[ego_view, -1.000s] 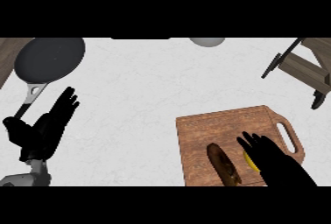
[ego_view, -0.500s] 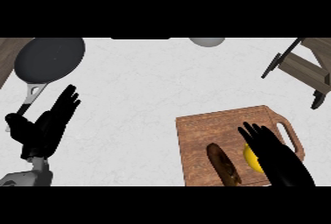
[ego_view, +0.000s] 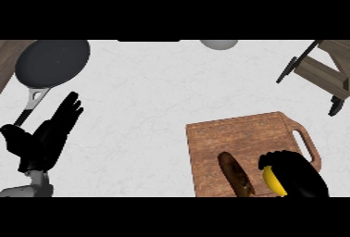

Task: Pick the lemon from the cutting board and place it in the tiered basket

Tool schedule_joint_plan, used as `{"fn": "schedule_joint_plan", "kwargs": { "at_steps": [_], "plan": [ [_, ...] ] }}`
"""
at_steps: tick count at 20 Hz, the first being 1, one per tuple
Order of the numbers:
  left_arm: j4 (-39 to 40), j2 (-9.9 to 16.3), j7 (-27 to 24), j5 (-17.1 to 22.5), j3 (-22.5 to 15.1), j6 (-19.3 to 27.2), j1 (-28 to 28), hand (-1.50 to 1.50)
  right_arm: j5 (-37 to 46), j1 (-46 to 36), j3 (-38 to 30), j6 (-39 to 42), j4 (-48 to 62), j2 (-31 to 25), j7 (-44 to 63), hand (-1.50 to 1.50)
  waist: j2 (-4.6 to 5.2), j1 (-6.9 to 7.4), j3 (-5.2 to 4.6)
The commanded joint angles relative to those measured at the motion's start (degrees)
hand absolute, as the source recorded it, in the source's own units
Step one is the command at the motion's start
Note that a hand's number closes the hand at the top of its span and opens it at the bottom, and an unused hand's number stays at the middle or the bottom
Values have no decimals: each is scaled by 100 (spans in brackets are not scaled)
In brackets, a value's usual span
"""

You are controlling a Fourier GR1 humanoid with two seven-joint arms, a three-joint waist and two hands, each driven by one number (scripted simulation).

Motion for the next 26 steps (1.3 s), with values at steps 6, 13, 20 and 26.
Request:
{"fn": "schedule_joint_plan", "kwargs": {
  "at_steps": [6,13,20,26],
  "plan": [
    [76,-63,79,-34,67,-86,-131,0,912,-296,143,-479,779,235,-608,150,9,10,16],
    [-19,-27,28,54,301,61,183,0,-1102,86,-3348,-43,1369,-1412,-432,150,-31,-465,21],
    [-109,-76,54,-12,195,72,176,0,-2504,-456,-5805,-254,2689,-2787,-1856,150,-58,-341,39],
    [33,-114,155,-6,202,136,-120,0,-3999,-1371,-7165,203,3498,-3190,-2621,150,-32,-219,27]
  ]
}}
